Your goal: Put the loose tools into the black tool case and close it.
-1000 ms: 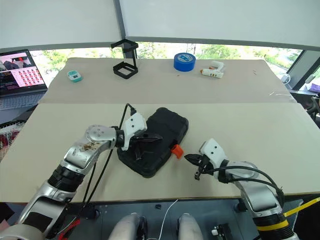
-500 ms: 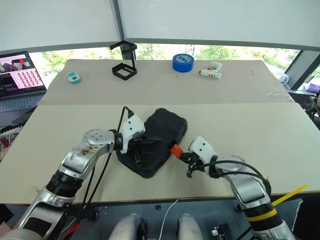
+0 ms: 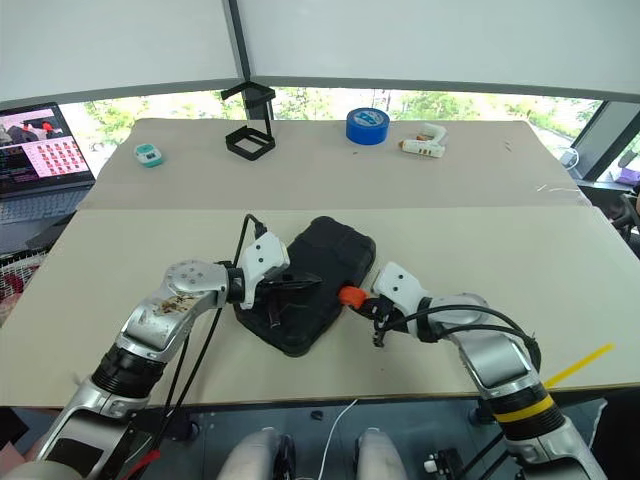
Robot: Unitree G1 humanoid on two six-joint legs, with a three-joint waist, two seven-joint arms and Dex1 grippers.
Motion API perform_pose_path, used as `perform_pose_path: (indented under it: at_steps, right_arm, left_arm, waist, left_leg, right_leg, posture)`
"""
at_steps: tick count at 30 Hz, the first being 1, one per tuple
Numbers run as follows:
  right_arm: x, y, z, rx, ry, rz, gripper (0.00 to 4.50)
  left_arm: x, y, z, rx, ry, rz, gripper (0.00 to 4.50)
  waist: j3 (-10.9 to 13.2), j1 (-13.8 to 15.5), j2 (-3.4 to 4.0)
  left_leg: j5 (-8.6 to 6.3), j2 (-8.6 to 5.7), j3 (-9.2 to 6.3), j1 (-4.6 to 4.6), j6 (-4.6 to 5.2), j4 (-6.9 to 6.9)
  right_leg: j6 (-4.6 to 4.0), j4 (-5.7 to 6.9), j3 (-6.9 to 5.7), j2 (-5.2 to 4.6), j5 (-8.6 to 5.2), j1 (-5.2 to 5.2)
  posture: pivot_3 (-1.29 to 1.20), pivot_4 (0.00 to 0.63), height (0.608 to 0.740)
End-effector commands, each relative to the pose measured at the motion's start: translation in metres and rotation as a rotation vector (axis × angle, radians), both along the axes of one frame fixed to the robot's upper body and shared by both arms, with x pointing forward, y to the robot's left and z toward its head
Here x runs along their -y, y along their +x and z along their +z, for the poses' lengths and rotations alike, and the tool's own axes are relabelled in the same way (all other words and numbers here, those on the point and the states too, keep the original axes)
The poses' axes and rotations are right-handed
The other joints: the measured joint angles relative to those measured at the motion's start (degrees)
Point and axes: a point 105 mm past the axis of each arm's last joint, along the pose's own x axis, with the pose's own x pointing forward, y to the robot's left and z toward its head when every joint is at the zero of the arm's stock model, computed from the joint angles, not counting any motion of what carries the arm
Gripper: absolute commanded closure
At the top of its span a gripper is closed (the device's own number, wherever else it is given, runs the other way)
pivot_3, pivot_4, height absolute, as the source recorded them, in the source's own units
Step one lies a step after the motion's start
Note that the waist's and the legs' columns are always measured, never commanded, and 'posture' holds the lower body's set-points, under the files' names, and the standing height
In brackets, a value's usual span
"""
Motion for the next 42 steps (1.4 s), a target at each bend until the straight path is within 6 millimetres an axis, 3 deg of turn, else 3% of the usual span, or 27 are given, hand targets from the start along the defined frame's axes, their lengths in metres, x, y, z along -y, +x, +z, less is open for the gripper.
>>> perform_pose_path:
  at_steps: [1,5,8,24,35,42]
  right_arm:
    - [0.011,-0.004,0.032,0.075,0.052,-0.010,4.50]
    - [0.013,-0.012,0.057,0.077,0.151,-0.001,4.50]
    - [0.013,-0.013,0.062,0.078,0.152,0.003,4.50]
    - [-0.002,-0.005,0.039,0.052,0.131,0.031,4.50]
    - [0.009,-0.013,0.064,0.081,0.114,0.063,4.50]
    - [0.003,-0.006,0.056,0.075,0.106,0.069,4.50]
  left_arm:
    - [-0.011,-0.006,-0.039,-0.142,0.087,0.041,4.49]
    - [-0.011,-0.006,-0.040,-0.147,0.091,0.039,4.49]
    - [-0.010,-0.005,-0.041,-0.150,0.090,0.036,4.49]
    - [-0.009,-0.003,-0.040,-0.149,0.083,0.043,4.49]
    - [-0.011,-0.003,-0.041,-0.150,0.083,0.051,4.49]
    - [-0.007,-0.003,-0.041,-0.149,0.082,0.042,4.49]
  waist:
    - [-0.02,0.08,0.04]
    - [-0.06,0.08,0.08]
    - [-0.08,0.11,0.08]
    - [-0.12,0.19,0.11]
    - [-0.13,0.20,0.11]
    - [-0.13,0.19,0.12]
  left_leg:
    - [0.00,0.00,0.00,0.01,0.00,0.00]
    - [0.00,0.02,-0.02,0.08,0.00,-0.01]
    - [-0.01,0.02,-0.04,0.10,0.02,-0.02]
    - [-0.01,0.01,-0.05,0.13,0.02,-0.01]
    - [-0.02,0.03,-0.08,0.15,0.03,-0.01]
    - [-0.02,0.03,-0.07,0.17,0.03,-0.02]
  right_leg:
    - [0.00,0.00,0.00,0.00,0.00,0.01]
    - [0.00,0.00,0.00,0.00,0.00,0.08]
    - [-0.01,-0.03,-0.01,0.01,-0.01,0.11]
    - [-0.01,-0.06,-0.03,0.00,-0.01,0.18]
    - [-0.01,-0.07,-0.03,0.00,-0.01,0.21]
    - [-0.01,-0.09,-0.04,0.00,-0.01,0.23]
  posture:
    - [0.00,0.150,0.740]
    - [0.00,0.150,0.740]
    - [0.00,0.150,0.740]
    - [0.00,0.150,0.740]
    - [0.00,0.150,0.740]
    - [0.00,0.150,0.740]
